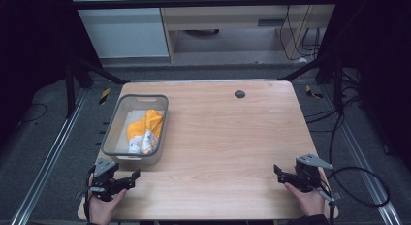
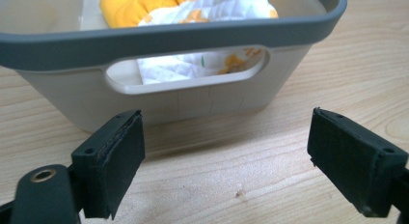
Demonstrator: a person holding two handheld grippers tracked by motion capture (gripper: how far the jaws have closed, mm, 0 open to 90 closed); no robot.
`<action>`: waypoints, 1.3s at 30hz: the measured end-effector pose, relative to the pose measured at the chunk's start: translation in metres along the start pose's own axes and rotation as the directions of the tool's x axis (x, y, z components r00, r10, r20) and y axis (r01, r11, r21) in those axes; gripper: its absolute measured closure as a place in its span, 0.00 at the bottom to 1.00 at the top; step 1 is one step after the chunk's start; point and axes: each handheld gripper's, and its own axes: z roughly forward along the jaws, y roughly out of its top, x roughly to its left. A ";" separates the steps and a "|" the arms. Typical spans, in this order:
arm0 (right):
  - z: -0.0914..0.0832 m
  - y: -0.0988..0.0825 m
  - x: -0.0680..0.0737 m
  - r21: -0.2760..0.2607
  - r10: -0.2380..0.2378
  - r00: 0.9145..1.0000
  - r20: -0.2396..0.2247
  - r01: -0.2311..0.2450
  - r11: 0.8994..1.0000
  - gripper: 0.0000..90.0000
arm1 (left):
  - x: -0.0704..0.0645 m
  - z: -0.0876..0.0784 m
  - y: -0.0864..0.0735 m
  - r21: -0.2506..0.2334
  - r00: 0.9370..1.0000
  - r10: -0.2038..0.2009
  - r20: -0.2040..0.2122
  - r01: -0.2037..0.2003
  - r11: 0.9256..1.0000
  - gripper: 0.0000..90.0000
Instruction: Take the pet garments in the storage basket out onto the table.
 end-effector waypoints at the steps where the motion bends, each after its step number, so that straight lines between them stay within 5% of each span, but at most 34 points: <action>1: 0.000 0.000 0.000 0.000 0.000 1.000 0.000 0.000 1.000 0.14 | 0.000 0.000 0.000 0.000 1.000 0.000 0.000 0.000 1.000 0.15; 15: 0.003 -0.001 0.002 -0.009 -0.044 0.999 -0.004 0.044 0.999 0.14 | 0.000 -0.013 0.009 -0.060 0.999 -0.047 0.022 0.048 0.997 0.18; 39: 0.001 0.000 0.006 -0.039 -0.049 0.999 -0.014 0.048 0.998 0.15 | 0.004 -0.036 0.041 -0.153 0.998 -0.045 0.049 0.052 0.987 0.18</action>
